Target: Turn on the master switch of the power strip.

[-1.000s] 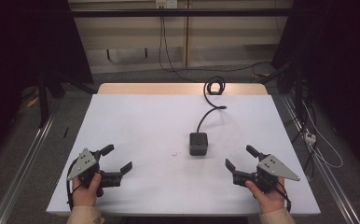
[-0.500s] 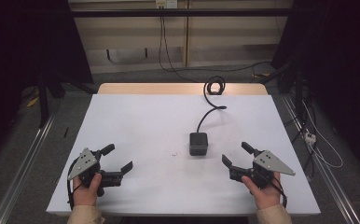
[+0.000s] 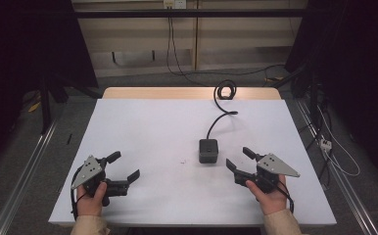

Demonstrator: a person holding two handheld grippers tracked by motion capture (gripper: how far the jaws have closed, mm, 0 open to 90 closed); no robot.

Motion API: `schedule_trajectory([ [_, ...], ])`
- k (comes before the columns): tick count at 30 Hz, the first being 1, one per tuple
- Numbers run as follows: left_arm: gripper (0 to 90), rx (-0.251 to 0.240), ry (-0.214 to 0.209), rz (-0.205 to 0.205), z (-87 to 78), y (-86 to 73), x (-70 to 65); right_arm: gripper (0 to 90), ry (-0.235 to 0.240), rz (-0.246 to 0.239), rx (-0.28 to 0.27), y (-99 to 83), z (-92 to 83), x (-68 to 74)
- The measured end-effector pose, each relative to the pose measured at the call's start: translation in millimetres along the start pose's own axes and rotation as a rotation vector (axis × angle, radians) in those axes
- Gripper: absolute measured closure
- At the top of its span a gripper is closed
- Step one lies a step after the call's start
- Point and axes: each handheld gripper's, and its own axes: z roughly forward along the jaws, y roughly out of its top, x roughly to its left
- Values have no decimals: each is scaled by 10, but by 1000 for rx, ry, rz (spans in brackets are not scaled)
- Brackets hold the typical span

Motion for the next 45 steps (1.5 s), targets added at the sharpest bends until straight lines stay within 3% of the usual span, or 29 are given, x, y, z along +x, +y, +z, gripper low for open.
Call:
schedule_trajectory([
  [9, 31, -5, -3, -3, 2, 2, -5, 408, 49, 14, 23, 41, 72, 33],
  [45, 31, -5, -6, 8, 12, 8, -8, 752, 121, 41, 45, 120, 228, 46],
])
